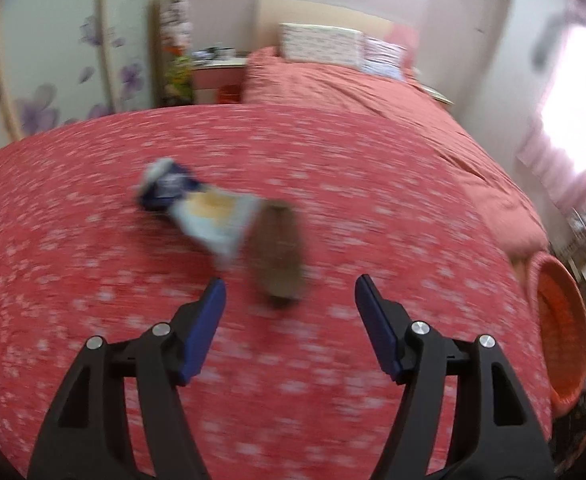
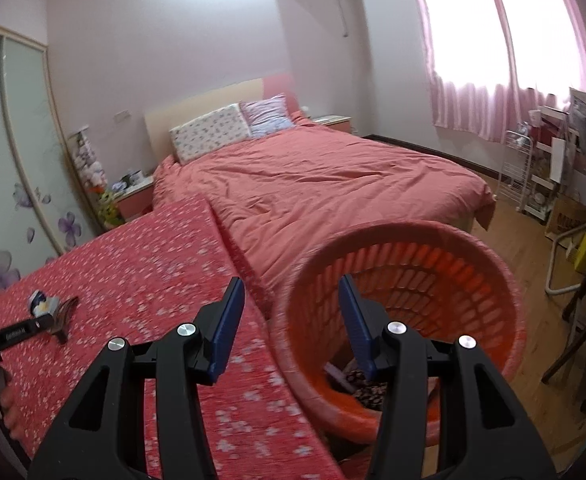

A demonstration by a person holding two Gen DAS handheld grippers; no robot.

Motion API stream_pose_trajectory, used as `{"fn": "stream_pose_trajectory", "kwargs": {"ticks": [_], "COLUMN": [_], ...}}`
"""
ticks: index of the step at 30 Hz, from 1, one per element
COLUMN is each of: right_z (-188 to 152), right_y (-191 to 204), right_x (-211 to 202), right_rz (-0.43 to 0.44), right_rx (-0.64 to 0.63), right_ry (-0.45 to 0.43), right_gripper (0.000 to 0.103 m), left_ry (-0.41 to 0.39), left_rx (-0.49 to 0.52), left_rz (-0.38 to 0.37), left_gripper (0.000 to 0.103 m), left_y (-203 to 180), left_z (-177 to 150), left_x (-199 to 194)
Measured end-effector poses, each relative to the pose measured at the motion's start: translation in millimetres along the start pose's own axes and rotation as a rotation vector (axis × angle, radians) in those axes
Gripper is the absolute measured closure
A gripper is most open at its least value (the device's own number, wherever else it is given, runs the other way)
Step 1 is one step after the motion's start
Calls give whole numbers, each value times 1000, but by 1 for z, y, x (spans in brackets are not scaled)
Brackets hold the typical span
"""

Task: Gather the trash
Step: 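Move both open tools back over the bedspread, then grasp the blue snack wrapper with the left tool and lift it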

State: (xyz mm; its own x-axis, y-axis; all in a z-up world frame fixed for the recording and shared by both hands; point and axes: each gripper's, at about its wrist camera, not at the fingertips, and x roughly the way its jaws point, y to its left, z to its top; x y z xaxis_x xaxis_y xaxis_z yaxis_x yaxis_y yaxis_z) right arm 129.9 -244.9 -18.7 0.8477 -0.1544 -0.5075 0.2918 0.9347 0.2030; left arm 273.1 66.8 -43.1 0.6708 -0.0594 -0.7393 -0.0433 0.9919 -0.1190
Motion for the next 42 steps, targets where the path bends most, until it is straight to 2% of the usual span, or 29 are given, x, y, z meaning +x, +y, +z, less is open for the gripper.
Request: {"fn": "stream_pose_trajectory", "kwargs": {"ticks": [4, 8, 12, 16, 25, 29, 31, 34, 37, 42], "right_z": [-6, -10, -12, -15, -21, -22, -22, -23, -24, -25], "right_y": [18, 33, 46, 57, 74, 81, 83, 85, 86, 90], "right_x": [4, 6, 7, 6, 13, 14, 13, 13, 13, 11], "right_rz": [32, 52, 65, 76, 96, 107, 110, 114, 119, 124], "right_rx": [-41, -75, -110, -133, -156, -163, -166, -167, -166, -175], "right_ry": [26, 44, 58, 66, 85, 88, 87, 89, 95, 95], "right_gripper": [54, 54, 53, 53, 53, 53, 53, 53, 53, 53], "left_ry": [9, 23, 39, 41, 23, 15, 13, 1, -17, -20], "left_rx": [-95, -139, -154, -127, -124, -163, -199, -254, -243, -182], "left_rz": [43, 47, 39, 64, 192, 204, 170, 108, 83, 98], "left_gripper": [37, 37, 41, 42, 42, 42, 41, 36, 34, 33], "left_y": [44, 62, 69, 73, 121, 142, 151, 152, 133, 98], "left_z": [9, 18, 25, 25, 38, 39, 38, 33, 34, 42], "left_x": [11, 24, 37, 43, 37, 28, 20, 6, 1, 15]}}
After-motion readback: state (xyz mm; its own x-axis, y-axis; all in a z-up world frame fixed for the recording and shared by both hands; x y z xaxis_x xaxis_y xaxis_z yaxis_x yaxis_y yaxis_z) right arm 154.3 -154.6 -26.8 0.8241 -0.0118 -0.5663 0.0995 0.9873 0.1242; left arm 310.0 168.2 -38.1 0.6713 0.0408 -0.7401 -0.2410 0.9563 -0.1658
